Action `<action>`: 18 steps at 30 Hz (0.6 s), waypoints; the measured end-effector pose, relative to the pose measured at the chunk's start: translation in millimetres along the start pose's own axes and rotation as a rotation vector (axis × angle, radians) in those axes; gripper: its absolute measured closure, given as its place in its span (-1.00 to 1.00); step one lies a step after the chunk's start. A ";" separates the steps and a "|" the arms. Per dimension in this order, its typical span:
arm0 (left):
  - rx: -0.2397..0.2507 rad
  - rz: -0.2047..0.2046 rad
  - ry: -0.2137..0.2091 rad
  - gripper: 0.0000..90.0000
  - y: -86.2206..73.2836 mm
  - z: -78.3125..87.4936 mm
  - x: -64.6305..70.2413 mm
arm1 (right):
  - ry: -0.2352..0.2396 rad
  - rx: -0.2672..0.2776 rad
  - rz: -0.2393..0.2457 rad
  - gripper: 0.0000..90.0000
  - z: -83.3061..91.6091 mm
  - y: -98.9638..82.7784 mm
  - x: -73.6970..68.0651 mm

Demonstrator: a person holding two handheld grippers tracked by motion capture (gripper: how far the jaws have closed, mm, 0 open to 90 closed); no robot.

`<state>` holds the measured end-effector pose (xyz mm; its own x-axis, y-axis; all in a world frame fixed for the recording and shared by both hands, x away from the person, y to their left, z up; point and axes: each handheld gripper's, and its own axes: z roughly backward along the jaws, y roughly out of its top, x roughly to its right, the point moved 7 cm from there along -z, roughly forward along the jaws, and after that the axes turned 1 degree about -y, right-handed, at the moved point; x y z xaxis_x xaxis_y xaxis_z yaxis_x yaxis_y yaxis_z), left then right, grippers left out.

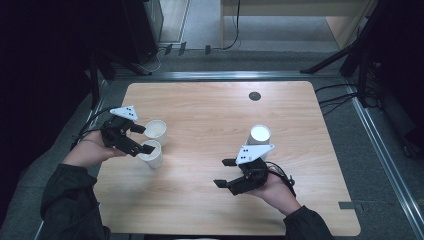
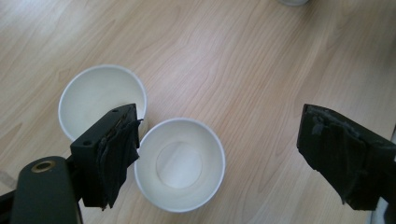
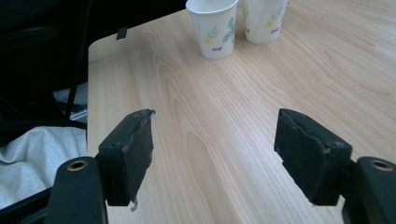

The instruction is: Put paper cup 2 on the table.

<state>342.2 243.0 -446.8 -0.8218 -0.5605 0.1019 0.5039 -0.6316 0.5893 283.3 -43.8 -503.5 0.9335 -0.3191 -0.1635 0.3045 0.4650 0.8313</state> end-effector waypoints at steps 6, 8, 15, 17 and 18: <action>0.011 -0.037 0.005 -0.69 19.2 -1.5 16.8 | 0.001 0.002 0.000 -0.37 1.2 0.2 -0.4; 0.028 -0.048 -0.015 -0.69 25.3 -3.2 23.0 | -0.001 0.003 -0.002 -0.37 1.5 0.2 -0.3; 0.072 -0.051 -0.088 -0.69 42.1 -16.8 40.6 | -0.002 0.005 -0.004 -0.36 4.1 0.3 0.2; 0.077 -0.049 -0.101 -0.69 45.0 -21.9 44.1 | -0.004 0.007 -0.003 -0.36 4.7 0.7 0.6; 0.082 -0.048 -0.103 -0.69 46.5 -24.9 45.9 | -0.003 0.008 -0.002 -0.36 4.9 1.0 0.8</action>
<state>334.5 174.6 -434.7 -0.8694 -0.4704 0.1513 0.4435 -0.6076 0.6589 283.4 -47.7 -500.1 0.9324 -0.3224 -0.1632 0.3044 0.4576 0.8354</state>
